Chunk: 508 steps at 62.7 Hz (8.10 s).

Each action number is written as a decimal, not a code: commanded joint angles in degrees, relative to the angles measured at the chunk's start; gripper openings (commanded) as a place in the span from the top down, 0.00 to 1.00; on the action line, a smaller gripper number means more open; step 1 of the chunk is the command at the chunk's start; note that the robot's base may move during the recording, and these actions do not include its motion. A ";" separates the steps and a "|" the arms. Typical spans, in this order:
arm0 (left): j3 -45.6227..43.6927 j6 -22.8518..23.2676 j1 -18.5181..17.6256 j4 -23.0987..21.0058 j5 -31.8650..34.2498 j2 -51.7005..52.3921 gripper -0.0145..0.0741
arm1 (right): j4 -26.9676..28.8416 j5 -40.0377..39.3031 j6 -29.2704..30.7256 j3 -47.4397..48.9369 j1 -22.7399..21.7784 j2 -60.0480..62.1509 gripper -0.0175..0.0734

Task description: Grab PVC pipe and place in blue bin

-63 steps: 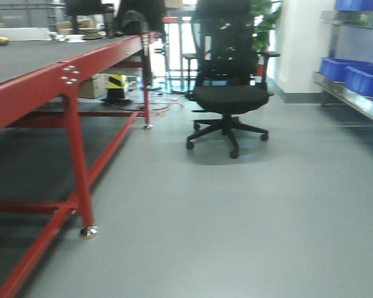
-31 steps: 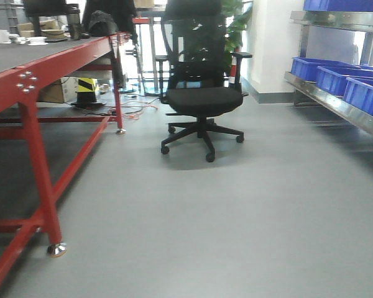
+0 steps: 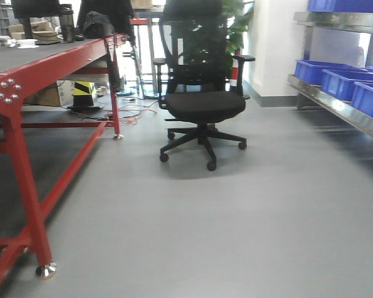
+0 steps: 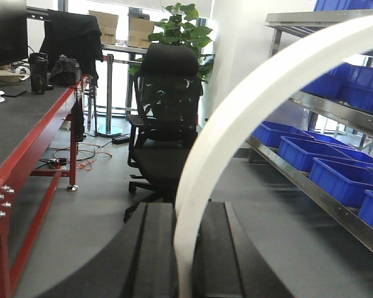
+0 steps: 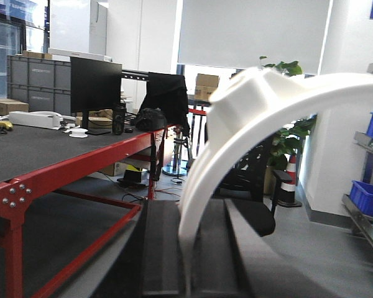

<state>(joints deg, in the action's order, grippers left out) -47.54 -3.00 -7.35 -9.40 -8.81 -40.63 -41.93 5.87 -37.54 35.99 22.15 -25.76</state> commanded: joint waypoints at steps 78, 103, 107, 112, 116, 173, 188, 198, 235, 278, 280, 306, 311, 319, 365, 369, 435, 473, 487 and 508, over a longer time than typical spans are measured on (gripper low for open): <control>0.09 0.16 0.27 -0.39 1.21 0.28 0.96 | -0.37 -2.10 0.20 -0.16 0.14 0.26 0.99; 0.09 0.16 0.27 -0.39 1.21 0.28 0.96 | -0.37 -2.10 0.20 -0.16 0.14 0.26 0.99; 0.09 0.16 0.27 -0.39 1.21 0.28 0.96 | -0.37 -2.10 0.20 -0.16 0.14 0.26 0.99; 0.09 0.16 0.27 -0.39 1.21 0.28 0.96 | -0.37 -2.10 0.20 -0.16 0.14 0.26 0.99; 0.09 0.16 0.27 -0.39 1.21 0.28 0.96 | -0.37 -2.10 0.20 -0.16 0.14 0.26 0.99; 0.09 0.16 0.27 -0.39 1.21 0.28 0.96 | -0.37 -2.10 0.20 -0.16 0.14 0.26 0.99; 0.09 0.16 0.27 -0.39 1.21 0.28 0.96 | -0.37 -2.10 0.20 -0.16 0.14 0.26 0.99; 0.09 0.16 0.27 -0.39 1.21 0.28 0.96 | -0.37 -2.10 0.20 -0.16 0.14 0.26 0.99; 0.09 0.16 0.27 -0.39 1.21 0.28 0.96 | -0.37 -2.10 0.20 -0.16 0.14 0.26 0.99; 0.09 0.16 0.27 -0.39 1.21 0.28 0.96 | -0.37 -2.10 0.20 -0.16 0.14 0.26 0.99; 0.09 0.16 0.27 -0.39 1.21 0.28 0.96 | -0.37 -2.10 0.20 -0.16 0.14 0.26 0.99; 0.09 0.16 0.27 -0.39 1.21 0.28 0.96 | -0.37 -2.10 0.20 -0.16 0.14 0.26 0.99; 0.09 0.16 0.27 -0.39 1.21 0.28 0.96 | -0.37 -2.10 0.20 -0.16 0.14 0.26 0.99; 0.09 0.16 0.27 -0.39 1.21 0.28 0.96 | -0.37 -2.10 0.20 -0.16 0.14 0.26 0.99; 0.09 0.16 0.27 -0.39 1.21 0.28 0.96 | -0.37 -2.31 0.20 -0.16 0.14 0.26 0.99; 0.09 0.16 0.27 -0.39 1.21 0.28 0.96 | -0.37 -2.55 0.20 -0.16 0.14 0.26 0.99; 0.09 0.16 0.27 -0.39 1.21 0.28 0.96 | -0.37 -5.13 0.20 -0.16 0.14 0.26 0.99; 0.09 0.16 0.27 -0.39 1.32 0.28 0.96 | -0.37 -5.13 0.20 -0.16 0.14 0.26 0.99; 0.09 0.16 0.27 -0.39 1.32 0.28 0.96 | -0.37 -5.13 0.20 -0.16 0.14 0.26 0.99; 0.09 0.16 0.27 -0.39 1.32 0.28 0.96 | -0.37 -5.21 0.20 -0.16 0.14 0.26 0.99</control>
<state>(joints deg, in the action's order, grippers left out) -47.47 -3.00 -7.35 -9.40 -8.81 -40.63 -41.93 1.78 -37.54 35.99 22.15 -25.76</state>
